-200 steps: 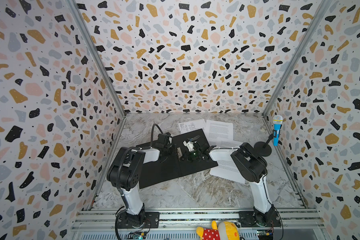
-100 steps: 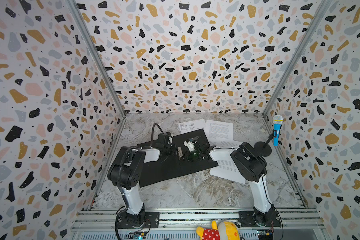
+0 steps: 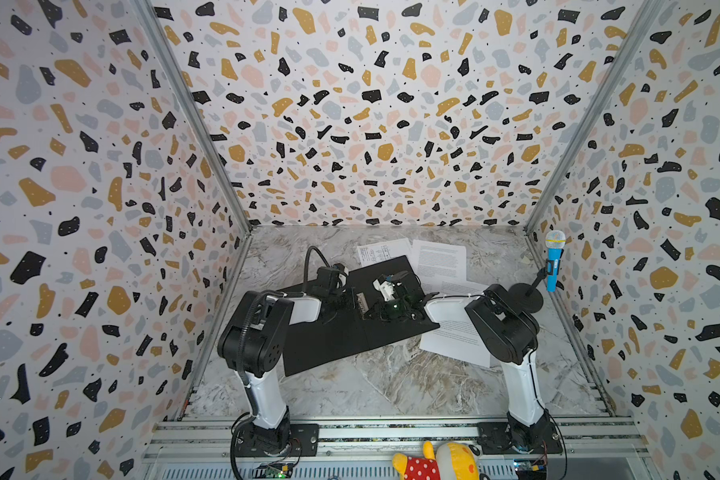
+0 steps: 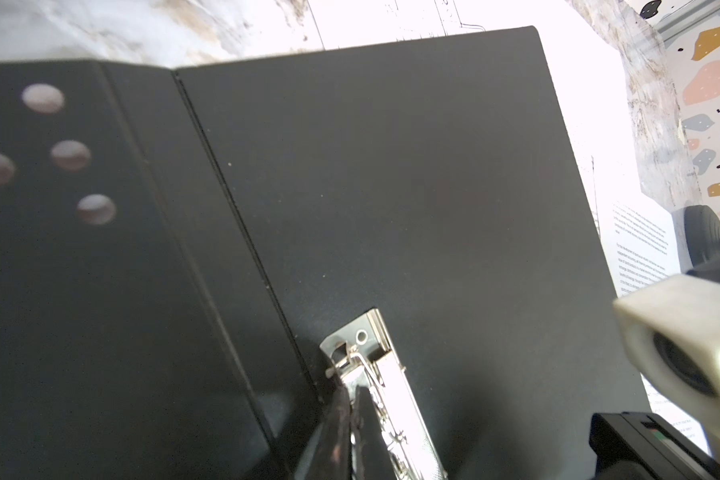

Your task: Put the files into the folder

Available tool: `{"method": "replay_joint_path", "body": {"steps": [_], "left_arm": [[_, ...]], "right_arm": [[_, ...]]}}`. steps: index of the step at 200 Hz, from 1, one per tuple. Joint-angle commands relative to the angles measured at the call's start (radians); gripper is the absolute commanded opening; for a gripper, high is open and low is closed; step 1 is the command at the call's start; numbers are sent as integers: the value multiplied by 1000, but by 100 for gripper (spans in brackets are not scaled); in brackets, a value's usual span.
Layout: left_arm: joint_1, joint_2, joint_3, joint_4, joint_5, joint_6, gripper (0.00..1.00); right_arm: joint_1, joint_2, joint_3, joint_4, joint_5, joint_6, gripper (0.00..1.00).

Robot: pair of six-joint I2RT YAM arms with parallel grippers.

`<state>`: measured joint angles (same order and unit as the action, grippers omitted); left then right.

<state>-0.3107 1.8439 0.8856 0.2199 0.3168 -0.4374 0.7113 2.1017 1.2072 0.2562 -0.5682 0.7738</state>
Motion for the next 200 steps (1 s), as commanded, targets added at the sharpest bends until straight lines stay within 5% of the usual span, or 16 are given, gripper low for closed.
{"method": "replay_joint_path", "body": {"steps": [1,41,65,115,172,200], "left_arm": [[-9,41,-11,-90,-4,23,2],[-9,28,-7,-86,11,25,3],[-10,22,4,-91,18,26,4],[-10,12,32,-116,24,40,4],[-8,2,59,-112,56,27,6],[-8,-23,88,-110,87,-14,27]], "right_arm": [[2,-25,-16,-78,2,-9,0],[14,-43,-26,-17,-27,17,0],[13,-72,-33,5,-28,6,10],[-10,-189,-101,54,4,-34,58],[-122,-337,-297,10,84,-143,61],[-144,-339,-336,-54,128,-189,62]]}}
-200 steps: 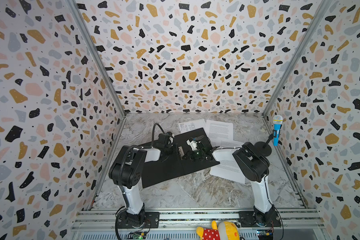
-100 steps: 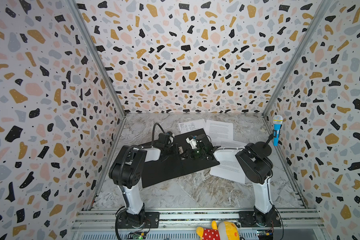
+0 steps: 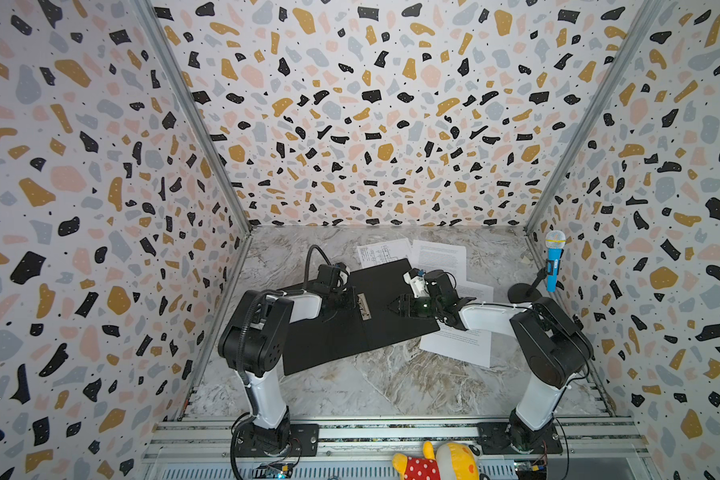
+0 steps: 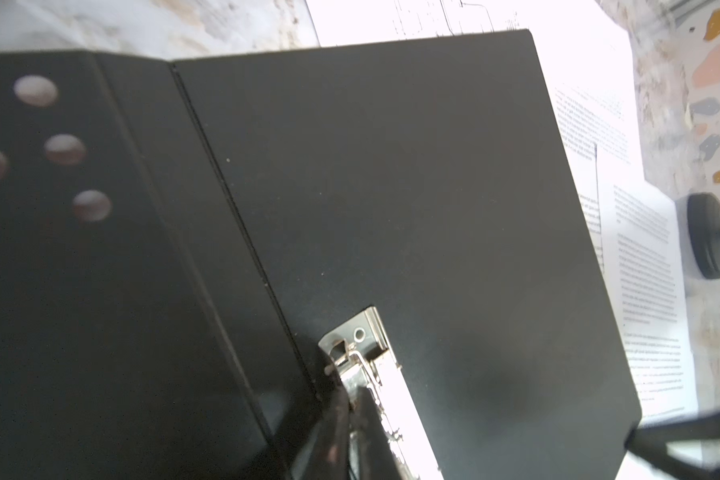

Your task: Put the files into the folder

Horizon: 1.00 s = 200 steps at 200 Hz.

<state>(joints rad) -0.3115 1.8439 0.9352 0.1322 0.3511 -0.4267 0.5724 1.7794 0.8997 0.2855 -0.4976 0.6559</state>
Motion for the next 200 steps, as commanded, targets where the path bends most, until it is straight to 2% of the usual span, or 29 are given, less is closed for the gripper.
{"method": "replay_joint_path", "body": {"steps": [1,27,54,73,106,150,181,200], "left_arm": [[-8,-25,40,-22,54,-28,28],[-6,-68,46,6,96,-98,47],[-8,-127,33,9,95,-137,60],[-6,-161,9,26,121,-179,65],[-23,-236,-106,152,174,-309,72],[-62,-356,-275,237,145,-439,83],[-72,-439,-342,281,104,-508,99],[-91,-427,-344,344,141,-558,100]], "right_arm": [[-6,-15,-30,-84,59,-73,63],[-6,6,-65,-88,91,-69,65],[-3,27,-99,-50,70,-28,66],[-2,40,-104,-33,57,-8,66],[-2,29,-95,-21,30,1,66],[-39,-60,-109,-8,16,-3,71],[-76,-128,-125,-17,28,-28,75],[-107,-150,-124,-51,51,-52,76]]}}
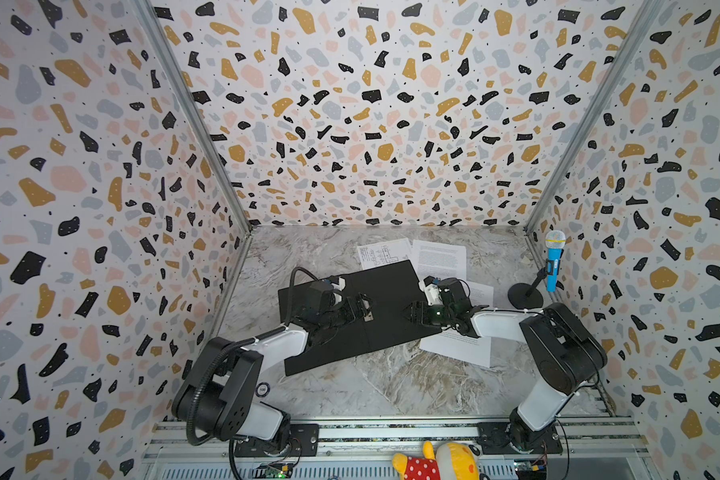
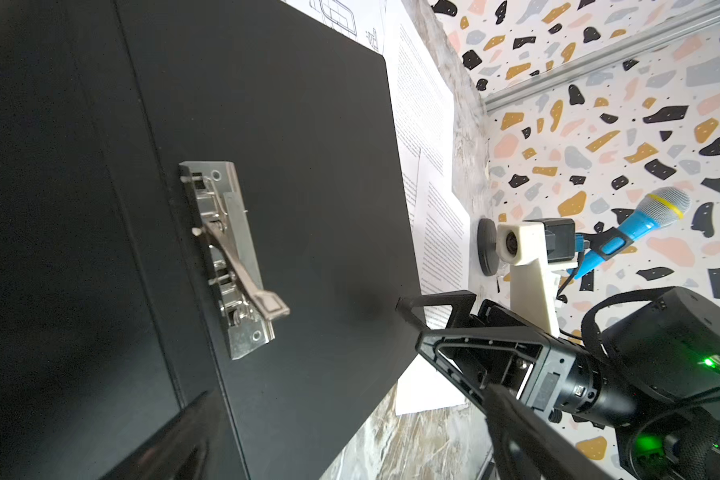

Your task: Put the files into the folder

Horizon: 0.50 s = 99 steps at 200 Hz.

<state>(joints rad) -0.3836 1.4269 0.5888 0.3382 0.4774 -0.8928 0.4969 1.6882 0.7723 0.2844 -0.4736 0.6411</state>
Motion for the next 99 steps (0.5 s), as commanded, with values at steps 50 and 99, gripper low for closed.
{"method": "replay_joint_path", "body": {"steps": [50,99], "left_arm": [[-63,124,48,245,29,-127,100],[-60,228,129,305,42,-151,100]], "right_arm": [[-158,-113,-39,-111,48,-84,77],[-179,-106,-79,-108,35,-99,77]]}}
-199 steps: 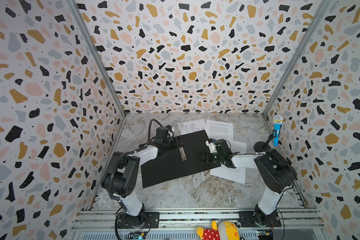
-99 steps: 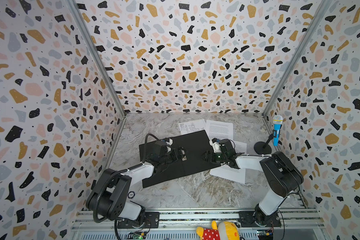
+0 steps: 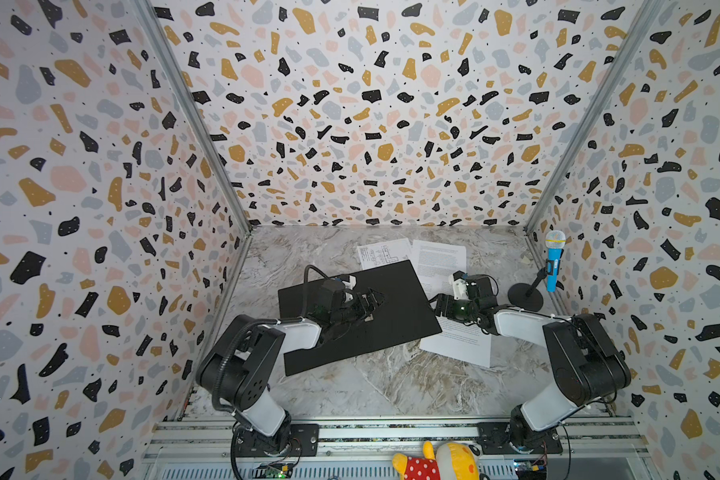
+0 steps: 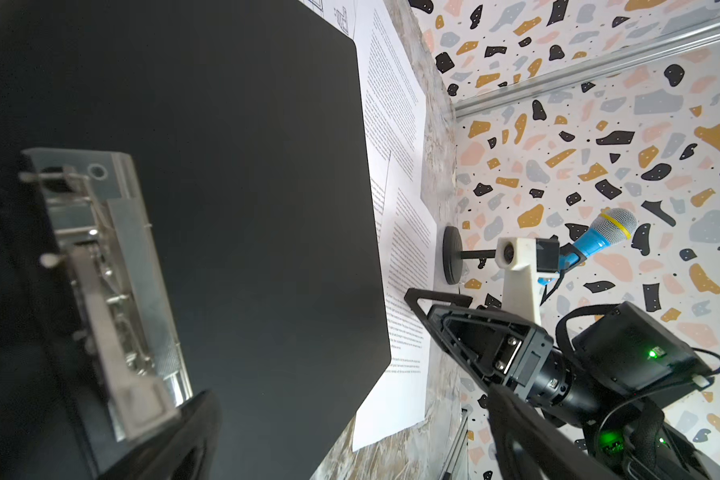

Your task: Put the files into the folder

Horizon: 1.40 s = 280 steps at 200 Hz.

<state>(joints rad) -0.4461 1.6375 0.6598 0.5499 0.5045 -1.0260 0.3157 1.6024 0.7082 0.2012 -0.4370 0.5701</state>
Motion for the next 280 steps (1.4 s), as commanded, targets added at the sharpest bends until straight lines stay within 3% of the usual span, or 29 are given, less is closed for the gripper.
{"method": "replay_joint_path", "body": {"steps": [1,85,154,225,280], "left_arm": [[2,19,60,93,14,-18,100],[120,196,245,26,38,50,100],[156,319,408,-90,44,129,100],[156,198,401,-173,29,216,100],[156,138,362,-211,14,262,100]], "right_arm": [[2,-18,-15,-24,-2,-28,77],[2,1,-57,-8,-31,-19,76],[3,19,-39,-2,-78,-9,74],[18,49,8,-30,-91,-26,74],[26,43,6,-28,-127,-27,68]]}}
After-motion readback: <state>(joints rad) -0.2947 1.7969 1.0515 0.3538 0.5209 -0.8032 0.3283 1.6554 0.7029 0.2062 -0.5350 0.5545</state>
